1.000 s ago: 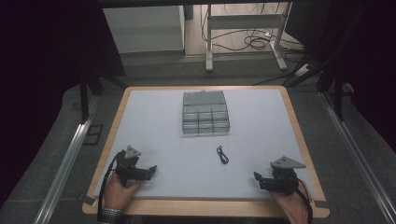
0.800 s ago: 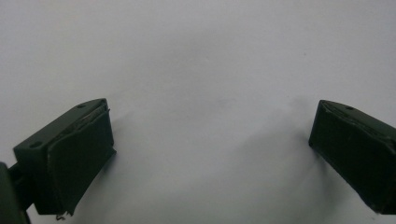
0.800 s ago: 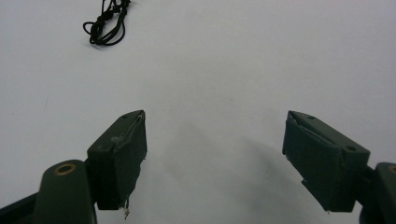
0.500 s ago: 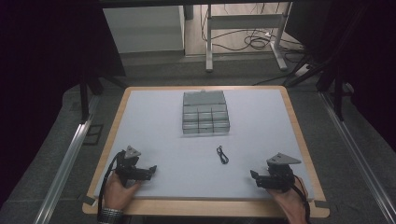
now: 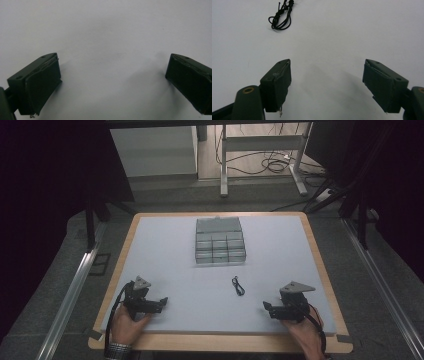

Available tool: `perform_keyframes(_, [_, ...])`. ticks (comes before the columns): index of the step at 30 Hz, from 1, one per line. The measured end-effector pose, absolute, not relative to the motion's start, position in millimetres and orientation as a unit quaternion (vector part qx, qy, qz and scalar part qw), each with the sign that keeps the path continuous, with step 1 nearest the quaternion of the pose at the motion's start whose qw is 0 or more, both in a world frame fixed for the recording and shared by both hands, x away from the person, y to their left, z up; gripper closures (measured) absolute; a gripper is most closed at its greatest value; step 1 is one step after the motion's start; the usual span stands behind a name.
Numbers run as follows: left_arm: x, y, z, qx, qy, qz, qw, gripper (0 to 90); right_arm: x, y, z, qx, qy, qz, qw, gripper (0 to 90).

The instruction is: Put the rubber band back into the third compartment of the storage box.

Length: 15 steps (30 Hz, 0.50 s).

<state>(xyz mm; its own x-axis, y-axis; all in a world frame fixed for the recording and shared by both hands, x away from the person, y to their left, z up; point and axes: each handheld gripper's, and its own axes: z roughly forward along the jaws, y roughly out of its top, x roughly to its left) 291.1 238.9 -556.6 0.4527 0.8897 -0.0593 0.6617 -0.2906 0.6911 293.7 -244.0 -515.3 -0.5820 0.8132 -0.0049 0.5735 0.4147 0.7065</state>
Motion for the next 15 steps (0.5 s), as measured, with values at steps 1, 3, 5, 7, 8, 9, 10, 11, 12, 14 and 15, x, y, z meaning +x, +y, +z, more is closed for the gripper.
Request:
perform_keyframes(1, [291.1,238.9,-556.6,0.785,0.494,0.171,0.332,0.0,293.9,-243.2,-515.1,0.42,0.823,0.338,0.177,23.8])
perform_keyframes(3, [291.1,239.0,-556.6,0.785,0.494,0.172,0.332,0.0,294.5,-241.7,-514.4,0.418,0.825,0.336,0.177,24.8])
perform_keyframes(5, [291.1,239.0,-556.6,0.785,0.494,0.172,0.332,0.0,295.5,-240.3,-514.0,0.417,0.826,0.337,0.173,25.7])
perform_keyframes(7, [291.1,239.0,-556.6,0.785,0.494,0.172,0.332,0.0,296.4,-239.1,-513.6,0.416,0.827,0.336,0.172,27.4])
perform_keyframes(8, [291.1,239.0,-556.6,0.785,0.494,0.171,0.332,0.0,297.0,-238.5,-513.5,0.415,0.828,0.337,0.169,28.3])
perform_keyframes(9, [291.1,239.0,-556.6,0.785,0.494,0.172,0.332,0.0,297.3,-237.7,-513.1,0.415,0.828,0.336,0.169,29.1])
perform_keyframes(10, [291.1,238.9,-556.6,0.785,0.494,0.171,0.332,0.0,297.7,-237.0,-512.8,0.415,0.829,0.336,0.169,30.1])
perform_keyframes(11, [291.1,239.0,-556.6,0.785,0.494,0.172,0.332,0.0,298.3,-236.2,-512.5,0.414,0.829,0.336,0.167,30.8])
perform_keyframes(12, [291.1,238.9,-556.6,0.785,0.494,0.172,0.332,0.0,299.1,-235.3,-512.2,0.413,0.83,0.336,0.166,32.0])
perform_keyframes(14, [291.1,238.9,-556.6,0.785,0.494,0.171,0.332,0.0,300.2,-233.8,-511.5,0.411,0.831,0.337,0.163,34.0])
perform_keyframes(15, [291.1,238.9,-556.6,0.785,0.494,0.171,0.332,0.0,300.2,-233.8,-511.5,0.411,0.831,0.337,0.163,34.0])
